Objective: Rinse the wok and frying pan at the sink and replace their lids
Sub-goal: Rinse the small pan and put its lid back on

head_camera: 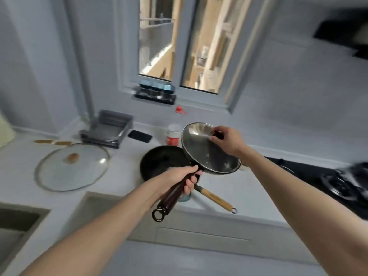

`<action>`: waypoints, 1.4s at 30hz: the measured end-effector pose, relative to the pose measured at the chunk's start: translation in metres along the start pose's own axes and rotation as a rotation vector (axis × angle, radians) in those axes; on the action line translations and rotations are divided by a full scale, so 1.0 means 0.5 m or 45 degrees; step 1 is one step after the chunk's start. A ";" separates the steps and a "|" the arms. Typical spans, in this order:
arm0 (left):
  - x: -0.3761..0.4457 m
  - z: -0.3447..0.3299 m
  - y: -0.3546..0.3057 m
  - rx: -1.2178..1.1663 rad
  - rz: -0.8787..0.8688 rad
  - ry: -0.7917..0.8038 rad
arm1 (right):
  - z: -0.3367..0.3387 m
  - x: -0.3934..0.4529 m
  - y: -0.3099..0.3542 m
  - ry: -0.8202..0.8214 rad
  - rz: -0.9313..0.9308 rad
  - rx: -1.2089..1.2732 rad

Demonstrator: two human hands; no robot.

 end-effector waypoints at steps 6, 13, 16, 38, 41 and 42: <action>0.223 -0.301 0.001 0.205 0.025 0.181 | 0.265 -0.127 -0.288 -0.163 -0.144 -0.035; 0.416 -0.556 0.011 0.393 0.017 0.318 | 0.465 -0.248 -0.562 -0.313 -0.376 0.075; 0.507 -0.615 0.002 0.426 0.101 0.396 | 0.530 -0.262 -0.666 -0.373 -0.461 0.122; 1.135 -0.644 -0.081 1.178 0.121 0.521 | 0.587 -0.060 -1.203 -0.320 -0.878 0.021; 1.194 -0.634 -0.068 1.119 0.144 0.499 | 0.583 -0.018 -1.242 -0.263 -0.883 0.004; 1.215 -0.632 -0.067 1.091 0.150 0.487 | 0.584 -0.002 -1.255 -0.258 -0.875 0.010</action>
Point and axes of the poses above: each hand's wrist, its own x-axis towards the middle knuckle, its own z-axis out of the back of the hand, y = z × x, the point moved 5 cm from there along x, towards the middle knuckle, and after that the axes turned 15 degrees about x, right-handed, at the moved point
